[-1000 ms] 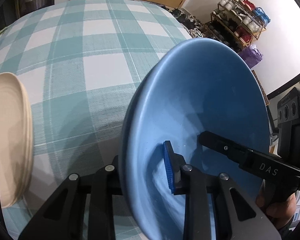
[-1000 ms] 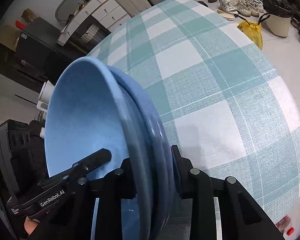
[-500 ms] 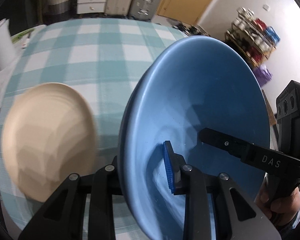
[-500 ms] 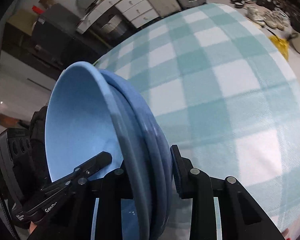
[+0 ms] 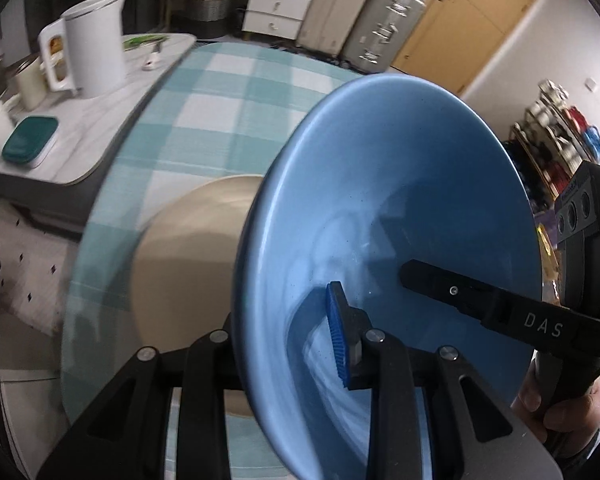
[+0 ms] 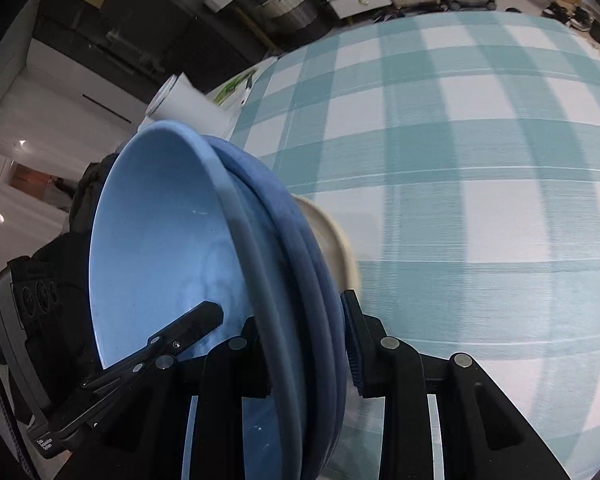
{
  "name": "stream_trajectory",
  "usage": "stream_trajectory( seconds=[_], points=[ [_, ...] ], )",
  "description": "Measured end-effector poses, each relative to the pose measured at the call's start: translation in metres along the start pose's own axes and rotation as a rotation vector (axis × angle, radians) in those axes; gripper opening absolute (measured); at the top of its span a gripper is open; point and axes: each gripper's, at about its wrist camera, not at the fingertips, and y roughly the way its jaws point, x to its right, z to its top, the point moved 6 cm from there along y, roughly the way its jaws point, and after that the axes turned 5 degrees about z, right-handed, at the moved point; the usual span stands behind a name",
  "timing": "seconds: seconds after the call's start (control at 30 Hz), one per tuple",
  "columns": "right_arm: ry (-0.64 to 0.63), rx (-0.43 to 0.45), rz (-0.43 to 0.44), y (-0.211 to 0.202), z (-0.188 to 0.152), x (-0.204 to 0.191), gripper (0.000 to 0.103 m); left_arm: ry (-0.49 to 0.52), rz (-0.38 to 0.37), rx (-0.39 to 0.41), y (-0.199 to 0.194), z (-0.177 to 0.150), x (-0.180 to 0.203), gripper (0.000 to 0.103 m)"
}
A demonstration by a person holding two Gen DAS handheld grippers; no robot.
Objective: Organize plates and bowls
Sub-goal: 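Carry the blue bowl stack with both tools over the cream plate stack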
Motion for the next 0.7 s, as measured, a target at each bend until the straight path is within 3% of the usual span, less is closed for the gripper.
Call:
stream_trajectory(
  seconds=[0.3,0.7],
  points=[
    [0.005,-0.064,-0.003,0.036,0.0,-0.005,0.028,-0.045,0.022,-0.034,0.013,-0.005,-0.034,0.028],
    [0.014,-0.114,-0.012,0.069,0.004,-0.004,0.028,-0.06,0.037,-0.073,0.029,-0.012,-0.053,0.028]
  ],
)
